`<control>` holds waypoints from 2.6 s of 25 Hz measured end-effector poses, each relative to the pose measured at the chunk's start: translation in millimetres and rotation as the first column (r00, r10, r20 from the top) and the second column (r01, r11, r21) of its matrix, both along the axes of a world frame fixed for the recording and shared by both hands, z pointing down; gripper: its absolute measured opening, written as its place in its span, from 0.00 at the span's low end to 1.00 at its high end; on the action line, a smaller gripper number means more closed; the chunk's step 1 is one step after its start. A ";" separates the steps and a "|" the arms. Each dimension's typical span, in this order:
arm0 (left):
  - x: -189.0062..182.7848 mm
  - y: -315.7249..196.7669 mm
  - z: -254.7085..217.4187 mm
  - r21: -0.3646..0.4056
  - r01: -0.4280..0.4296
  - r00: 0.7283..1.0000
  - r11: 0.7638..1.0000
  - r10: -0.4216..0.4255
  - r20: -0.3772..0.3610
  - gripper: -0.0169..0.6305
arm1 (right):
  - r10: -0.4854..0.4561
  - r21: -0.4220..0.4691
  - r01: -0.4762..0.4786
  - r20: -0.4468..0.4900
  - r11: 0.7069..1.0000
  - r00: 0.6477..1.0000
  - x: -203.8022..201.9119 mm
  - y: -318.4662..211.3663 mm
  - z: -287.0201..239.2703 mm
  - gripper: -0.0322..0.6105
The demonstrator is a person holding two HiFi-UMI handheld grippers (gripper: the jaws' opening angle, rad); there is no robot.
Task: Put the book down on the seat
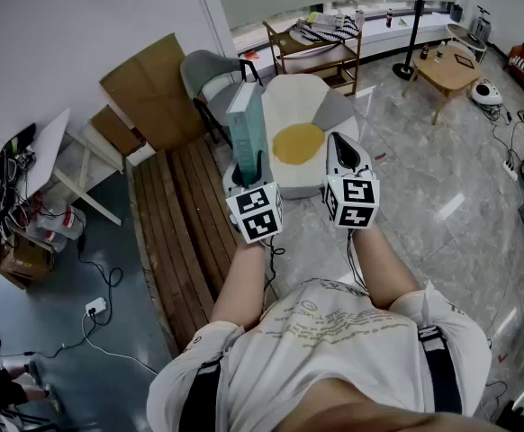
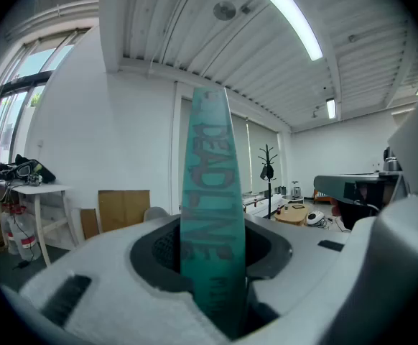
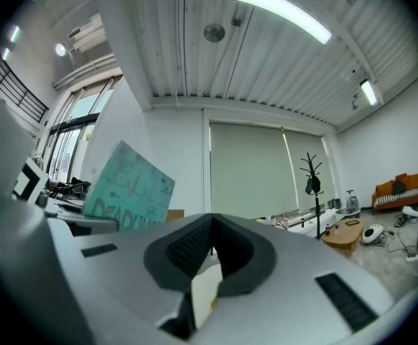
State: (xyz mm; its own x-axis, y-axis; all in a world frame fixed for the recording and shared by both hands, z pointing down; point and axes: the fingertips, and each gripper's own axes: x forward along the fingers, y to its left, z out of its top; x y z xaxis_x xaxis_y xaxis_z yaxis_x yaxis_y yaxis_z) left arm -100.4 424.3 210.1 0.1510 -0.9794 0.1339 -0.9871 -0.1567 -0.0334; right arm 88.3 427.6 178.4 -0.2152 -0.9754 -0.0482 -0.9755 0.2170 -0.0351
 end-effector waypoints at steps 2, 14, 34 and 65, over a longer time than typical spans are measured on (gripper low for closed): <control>3.4 -1.8 1.3 -0.012 -0.006 1.000 1.000 0.006 -0.019 0.27 | -0.003 0.000 0.003 -0.001 1.000 1.000 1.9 -2.7 0.2 0.09; 40.2 -12.1 4.8 -0.012 -0.017 1.000 1.000 0.017 0.007 0.27 | -0.017 -0.015 0.017 0.014 1.000 1.000 32.0 -18.1 13.6 0.09; 105.1 -58.3 26.9 -0.062 -0.024 1.000 0.998 0.024 0.001 0.27 | -0.060 -0.038 0.061 0.011 0.997 0.998 90.7 -58.6 30.5 0.09; 87.1 -288.2 22.8 -0.063 -0.143 0.990 0.988 0.142 -0.014 0.27 | -0.013 -0.010 0.013 0.026 1.000 1.000 61.6 -272.3 17.8 0.09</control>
State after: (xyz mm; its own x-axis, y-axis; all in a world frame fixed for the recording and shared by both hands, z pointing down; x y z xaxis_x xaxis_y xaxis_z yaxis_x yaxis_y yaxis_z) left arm -13.3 136.1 232.9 0.2901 -0.9374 0.1929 -0.9547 -0.2975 -0.0100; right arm 149.9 155.3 196.2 -0.2265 -0.9730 -0.0438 -0.9715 0.2289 -0.0623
